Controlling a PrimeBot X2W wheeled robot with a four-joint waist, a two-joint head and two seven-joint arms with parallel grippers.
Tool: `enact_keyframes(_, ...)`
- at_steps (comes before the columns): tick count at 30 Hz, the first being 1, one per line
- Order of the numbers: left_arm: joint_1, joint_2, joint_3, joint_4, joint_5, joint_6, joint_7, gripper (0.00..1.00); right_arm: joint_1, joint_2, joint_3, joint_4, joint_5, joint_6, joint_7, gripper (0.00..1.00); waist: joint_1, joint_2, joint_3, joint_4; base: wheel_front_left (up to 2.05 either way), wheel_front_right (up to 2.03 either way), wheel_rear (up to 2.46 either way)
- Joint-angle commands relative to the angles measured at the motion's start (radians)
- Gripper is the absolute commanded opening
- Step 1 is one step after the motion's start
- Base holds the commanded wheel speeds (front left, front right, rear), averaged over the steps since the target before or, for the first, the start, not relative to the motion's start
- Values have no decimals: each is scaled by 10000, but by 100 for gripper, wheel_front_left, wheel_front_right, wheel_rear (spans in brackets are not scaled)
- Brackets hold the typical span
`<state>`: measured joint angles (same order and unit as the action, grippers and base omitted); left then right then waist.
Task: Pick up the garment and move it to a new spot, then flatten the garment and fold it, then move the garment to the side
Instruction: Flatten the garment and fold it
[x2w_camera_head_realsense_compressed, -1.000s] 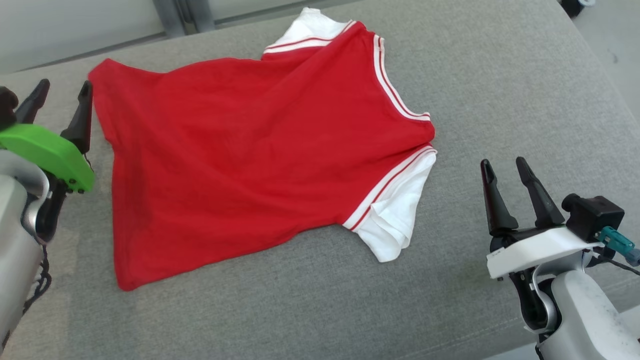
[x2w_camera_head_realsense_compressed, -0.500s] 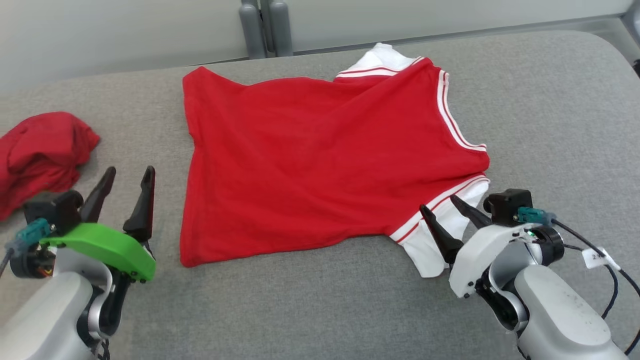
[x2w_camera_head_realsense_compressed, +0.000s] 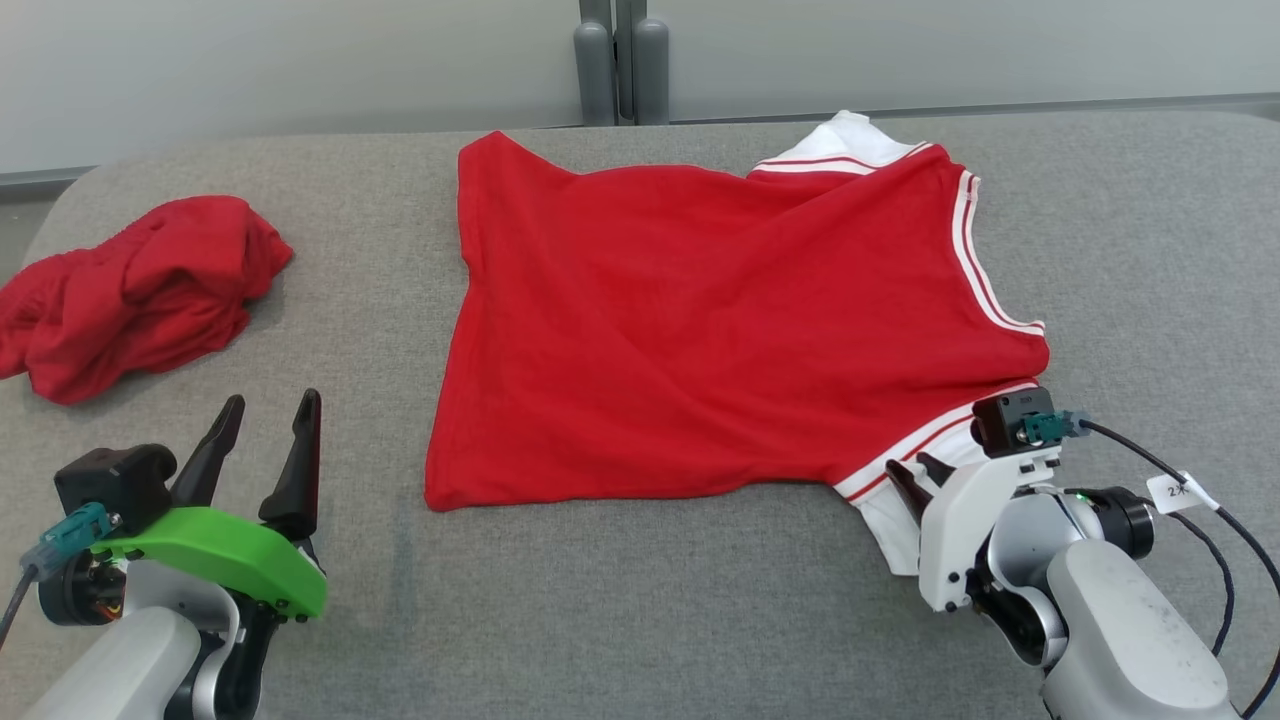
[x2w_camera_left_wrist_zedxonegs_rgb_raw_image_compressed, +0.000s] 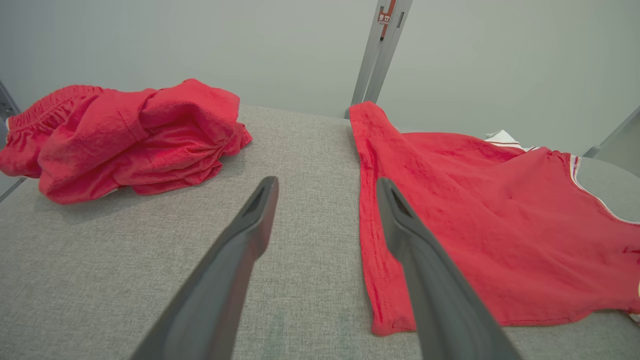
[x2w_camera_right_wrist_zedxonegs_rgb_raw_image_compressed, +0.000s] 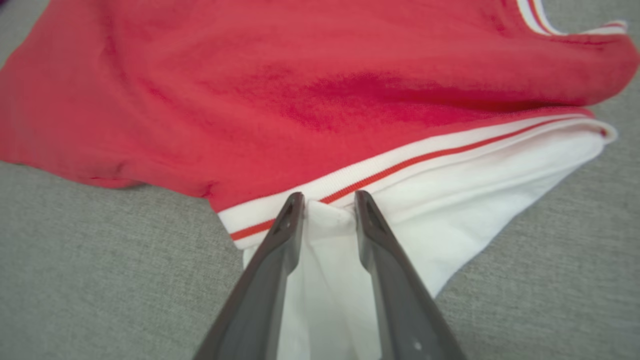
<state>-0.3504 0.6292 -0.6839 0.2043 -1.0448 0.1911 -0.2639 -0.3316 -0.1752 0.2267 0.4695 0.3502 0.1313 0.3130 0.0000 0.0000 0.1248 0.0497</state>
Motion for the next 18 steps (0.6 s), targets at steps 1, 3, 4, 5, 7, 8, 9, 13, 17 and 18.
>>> enact_keyframes(1, 223, 29, 64, -36, 82, 76, -4, 100, 282, 60, -239, -272, -239, -10, 139, 12, 0, 0, -17, -10, 0, 0, 0)
enact_keyframes(3, 294, 21, 114, -101, 88, 114, -4, 100, 508, 183, -529, -653, -445, -12, 293, 0, 0, 0, -11, -67, 0, 0, 0)
enact_keyframes(4, 329, 21, 129, -123, 85, 121, -4, 100, 619, 231, -649, -848, -544, -10, 341, 0, 0, 0, -13, -103, 0, 0, 0)
enact_keyframes(5, 364, 32, 154, -136, 82, 131, -4, 100, 716, 275, -754, -1047, -656, -10, 384, 0, 0, 0, -10, -150, 0, 0, 0)
enact_keyframes(7, 416, 28, 172, -178, 96, 130, -3, 100, 988, 307, -1097, -1584, -893, -12, 469, 0, 0, 0, 2, -274, 0, 0, 0)
enact_keyframes(8, 427, 31, 183, -191, 100, 135, -3, 100, 1108, 320, -1218, -1797, -945, -12, 517, 0, 0, 0, 8, -324, 0, 0, 0)
enact_keyframes(9, 439, 29, 182, -213, 118, 133, -4, 100, 1294, 358, -1380, -2080, -1018, -12, 568, 0, 0, 0, 11, -392, 0, 0, 0)
enact_keyframes(13, 526, 43, 160, -305, 121, 174, -2, 100, 2023, 401, -1909, -3102, -1149, -12, 995, 0, 0, 0, 91, -593, 0, 0, 0)
enact_keyframes(17, 612, 122, 166, -384, 70, 200, 42, 100, 2729, 455, -2044, -3925, -949, -10, 1556, 0, 0, 0, 178, -783, 0, 0, 0)
enact_keyframes(18, 644, 145, 136, -384, 59, 196, 68, 100, 2962, 426, -2101, -4038, -942, -12, 1737, 0, 0, 0, 169, -826, 0, 0, 0)
